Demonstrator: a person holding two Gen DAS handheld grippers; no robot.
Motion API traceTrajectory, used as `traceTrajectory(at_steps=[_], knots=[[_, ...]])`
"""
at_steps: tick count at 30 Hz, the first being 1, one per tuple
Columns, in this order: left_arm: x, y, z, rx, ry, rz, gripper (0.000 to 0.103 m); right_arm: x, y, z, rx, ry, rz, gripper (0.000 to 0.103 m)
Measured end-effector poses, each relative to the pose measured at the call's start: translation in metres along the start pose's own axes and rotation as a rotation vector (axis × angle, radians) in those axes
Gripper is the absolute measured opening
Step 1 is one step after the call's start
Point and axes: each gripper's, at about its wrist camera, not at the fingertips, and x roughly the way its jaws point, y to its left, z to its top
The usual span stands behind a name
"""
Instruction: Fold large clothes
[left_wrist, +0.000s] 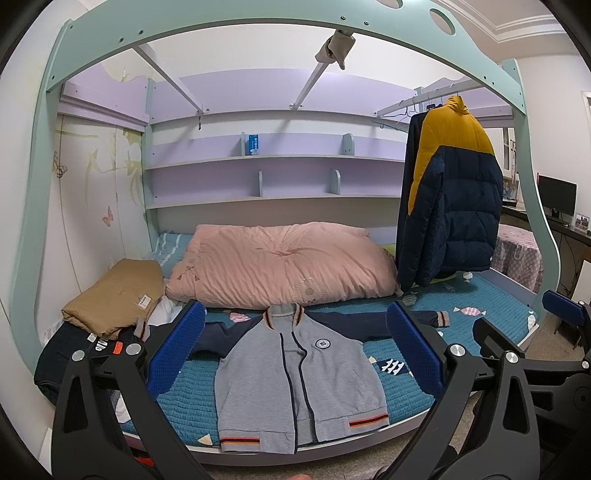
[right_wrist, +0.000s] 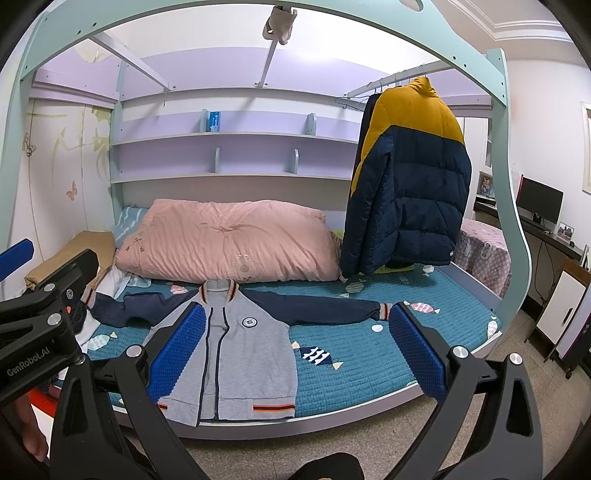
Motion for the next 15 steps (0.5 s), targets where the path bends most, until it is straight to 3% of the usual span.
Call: traceTrajectory(at_steps=[15], knots=[[-0.0004,-0.0005,-0.0004,0.001,-0.001,0.002,0.099,-0.0002,-0.0005,0.001,0.0,0.001,0.0,0.096]])
